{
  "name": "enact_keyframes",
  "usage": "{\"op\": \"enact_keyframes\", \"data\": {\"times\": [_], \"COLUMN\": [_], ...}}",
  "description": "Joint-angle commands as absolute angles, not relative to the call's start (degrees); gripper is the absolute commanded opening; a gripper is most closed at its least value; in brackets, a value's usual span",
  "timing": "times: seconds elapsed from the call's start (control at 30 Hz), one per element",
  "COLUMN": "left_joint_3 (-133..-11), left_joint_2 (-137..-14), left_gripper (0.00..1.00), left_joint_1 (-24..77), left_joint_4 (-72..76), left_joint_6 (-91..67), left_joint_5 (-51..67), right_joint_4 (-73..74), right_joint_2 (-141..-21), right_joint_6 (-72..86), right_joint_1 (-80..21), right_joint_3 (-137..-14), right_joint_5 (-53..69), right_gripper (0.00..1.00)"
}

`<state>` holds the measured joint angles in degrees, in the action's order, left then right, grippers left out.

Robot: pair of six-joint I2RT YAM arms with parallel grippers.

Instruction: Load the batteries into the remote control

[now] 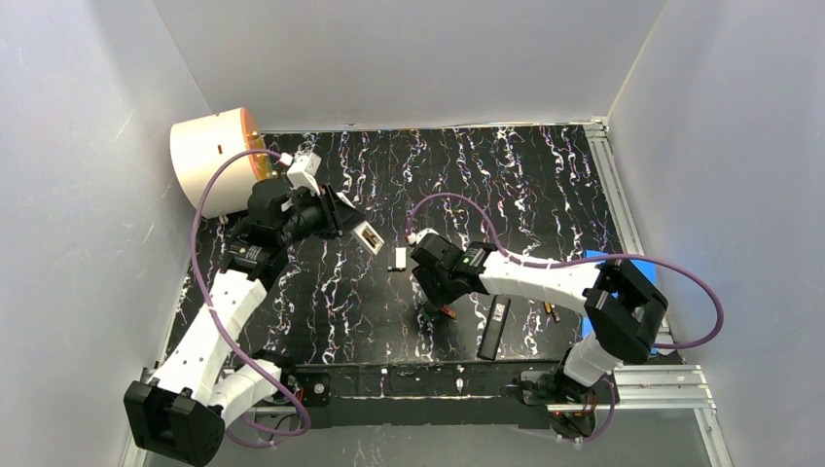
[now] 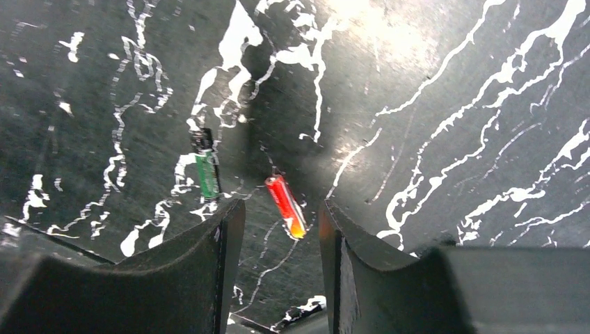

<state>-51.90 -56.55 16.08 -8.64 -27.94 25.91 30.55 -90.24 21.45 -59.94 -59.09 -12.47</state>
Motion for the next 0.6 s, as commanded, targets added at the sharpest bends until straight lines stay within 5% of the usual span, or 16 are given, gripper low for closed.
{"op": "enact_keyframes", "data": {"times": [0.0,0.57], "left_joint_3": [-50.63,-51.35], "left_joint_2": [-56.25,-58.6], "left_gripper": [0.0,0.0], "left_joint_1": [15.98,15.98], "left_joint_4": [-7.52,-5.53], "left_joint_6": [-28.89,-29.47], "left_joint_5": [27.16,29.63], "right_joint_4": [33.78,34.0], "right_joint_2": [-88.71,-94.97], "right_joint_6": [19.93,15.56], "right_joint_1": [-58.49,-58.32], "right_joint_3": [-57.4,-58.71], "right_joint_5": [-12.8,-7.92], "right_gripper": [0.53,0.51]}}
